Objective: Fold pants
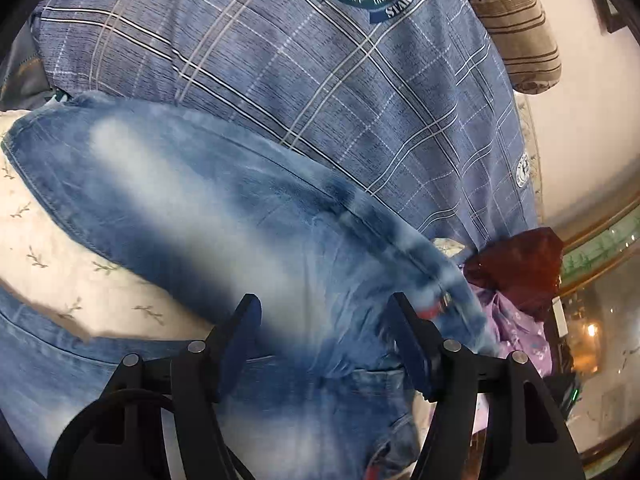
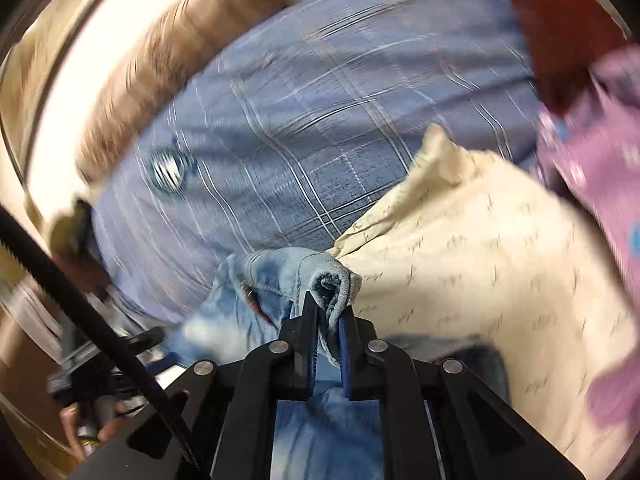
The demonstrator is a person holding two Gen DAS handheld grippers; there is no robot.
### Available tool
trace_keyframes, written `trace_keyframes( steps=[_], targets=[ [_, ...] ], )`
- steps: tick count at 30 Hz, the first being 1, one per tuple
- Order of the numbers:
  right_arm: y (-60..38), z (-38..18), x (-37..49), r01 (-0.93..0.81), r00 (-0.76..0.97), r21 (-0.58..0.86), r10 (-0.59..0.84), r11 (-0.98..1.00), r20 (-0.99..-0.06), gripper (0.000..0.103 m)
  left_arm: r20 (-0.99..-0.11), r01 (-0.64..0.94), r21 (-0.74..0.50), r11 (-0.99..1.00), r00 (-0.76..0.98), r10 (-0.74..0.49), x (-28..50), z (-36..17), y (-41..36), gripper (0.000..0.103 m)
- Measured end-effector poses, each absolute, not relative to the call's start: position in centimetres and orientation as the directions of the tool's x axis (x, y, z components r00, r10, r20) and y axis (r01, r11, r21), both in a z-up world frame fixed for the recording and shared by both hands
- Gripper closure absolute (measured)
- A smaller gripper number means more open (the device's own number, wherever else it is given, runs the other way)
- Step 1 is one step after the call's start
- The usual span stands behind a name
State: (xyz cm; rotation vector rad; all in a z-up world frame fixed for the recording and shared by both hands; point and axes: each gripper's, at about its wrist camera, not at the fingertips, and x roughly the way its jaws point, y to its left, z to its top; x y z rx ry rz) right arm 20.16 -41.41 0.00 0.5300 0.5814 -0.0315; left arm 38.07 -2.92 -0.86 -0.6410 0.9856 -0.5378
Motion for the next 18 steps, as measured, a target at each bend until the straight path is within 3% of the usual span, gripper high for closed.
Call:
trace_keyframes(
  steps=[6, 10, 15, 16, 17, 18],
  targets=[
    [-41.2, 0.3, 19.0, 0.112, 0.842, 0.459, 0.162, 0.881, -0.515, 0.095, -0.632, 0.068, -0.695, 0.715, 0.415, -0.654, 41.3, 0.7, -5.6, 0.035],
    [-41.1, -0.3, 19.2, 0.122, 0.813, 0.437, 0.163, 0.891, -0.559, 0.095, -0.709, 0.009, -0.600, 0.800, 0.457, -0.538, 43.5, 1.9, -6.8, 0.029],
    [-41.3, -0.9, 18.6, 0.113, 0.785, 0.437, 0.190, 0.893, -0.590, 0.095, -0.817, -0.113, -0.506, 0.855, 0.380, -0.434, 47.0, -0.2, -8.1, 0.035],
    [-41.4, -1.1, 18.7, 0.117, 0.775, 0.437, 0.192, 0.892, -0.602, 0.095, -0.832, -0.145, -0.494, 0.857, 0.366, -0.417, 47.4, -0.7, -8.0, 0.050],
    [-41.7, -1.5, 18.7, 0.126, 0.766, 0.439, 0.194, 0.889, -0.613, 0.095, -0.843, -0.172, -0.484, 0.858, 0.354, -0.404, 47.6, -1.1, -7.7, 0.082],
    [-42.2, -1.9, 18.9, 0.137, 0.759, 0.452, 0.200, 0.881, -0.620, 0.095, -0.853, -0.195, -0.476, 0.858, 0.339, -0.396, 47.5, -1.5, -7.3, 0.091]
  ],
)
